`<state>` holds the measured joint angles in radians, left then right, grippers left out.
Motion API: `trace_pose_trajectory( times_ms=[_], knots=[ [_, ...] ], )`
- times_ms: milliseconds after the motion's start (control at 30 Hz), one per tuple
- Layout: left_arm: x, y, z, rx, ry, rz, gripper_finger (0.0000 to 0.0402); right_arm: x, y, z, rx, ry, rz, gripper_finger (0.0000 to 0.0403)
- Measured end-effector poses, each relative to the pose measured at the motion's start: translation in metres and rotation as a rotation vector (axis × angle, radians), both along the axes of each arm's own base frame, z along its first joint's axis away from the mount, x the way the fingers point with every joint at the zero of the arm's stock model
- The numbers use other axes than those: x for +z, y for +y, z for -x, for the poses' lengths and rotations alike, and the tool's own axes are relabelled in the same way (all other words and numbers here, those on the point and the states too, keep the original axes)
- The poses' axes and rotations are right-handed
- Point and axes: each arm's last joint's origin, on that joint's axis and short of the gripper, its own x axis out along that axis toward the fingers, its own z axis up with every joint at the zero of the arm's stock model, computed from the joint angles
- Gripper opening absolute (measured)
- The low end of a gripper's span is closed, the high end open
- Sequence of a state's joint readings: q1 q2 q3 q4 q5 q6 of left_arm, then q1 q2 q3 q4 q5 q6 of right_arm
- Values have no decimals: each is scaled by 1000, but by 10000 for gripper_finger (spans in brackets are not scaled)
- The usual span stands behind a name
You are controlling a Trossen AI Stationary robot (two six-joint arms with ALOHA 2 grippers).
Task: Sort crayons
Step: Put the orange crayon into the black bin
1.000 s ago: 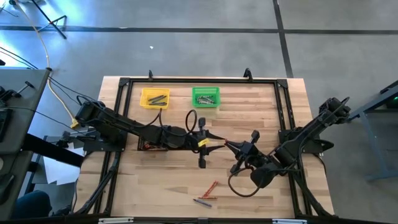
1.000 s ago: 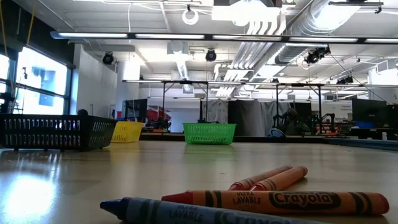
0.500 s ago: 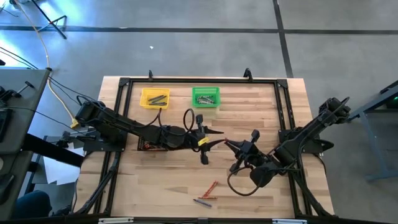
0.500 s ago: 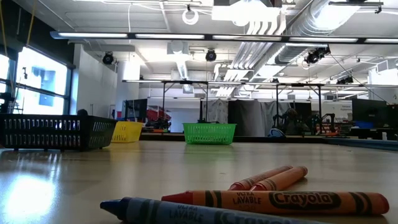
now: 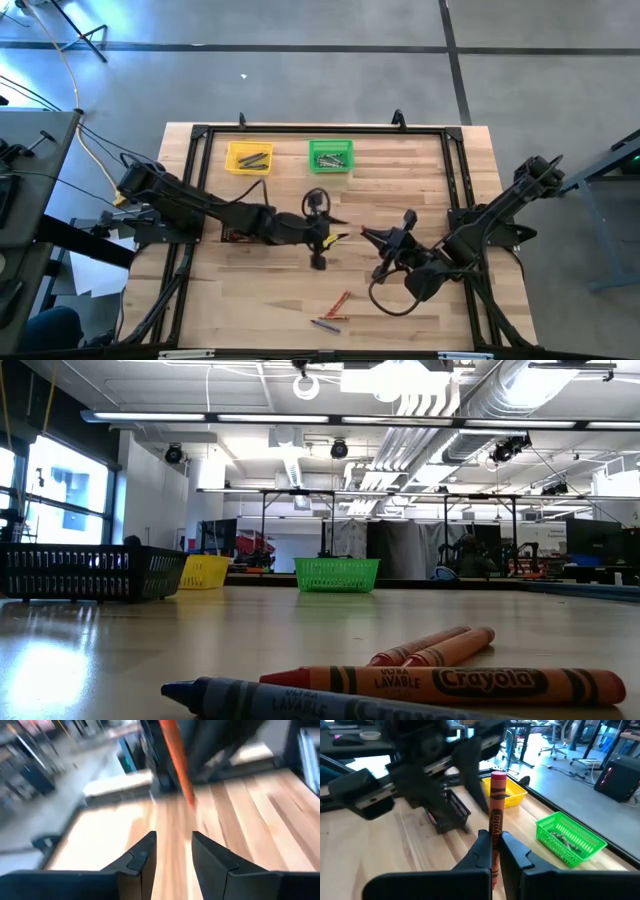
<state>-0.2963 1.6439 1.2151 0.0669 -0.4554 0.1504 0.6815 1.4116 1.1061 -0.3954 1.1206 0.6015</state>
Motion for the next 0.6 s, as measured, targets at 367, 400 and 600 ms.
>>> trace_pose_trajectory(
  times_ms=[367,400,600],
  knots=[
    [3,-2,15,-81,159,247,169,7,-3,4,27,-20,-86,0],
    [3,-1,14,-98,165,257,174,7,-4,4,24,-22,-92,0],
    [11,2,9,-91,69,147,190,6,-3,4,48,-6,-117,0]
  ],
)
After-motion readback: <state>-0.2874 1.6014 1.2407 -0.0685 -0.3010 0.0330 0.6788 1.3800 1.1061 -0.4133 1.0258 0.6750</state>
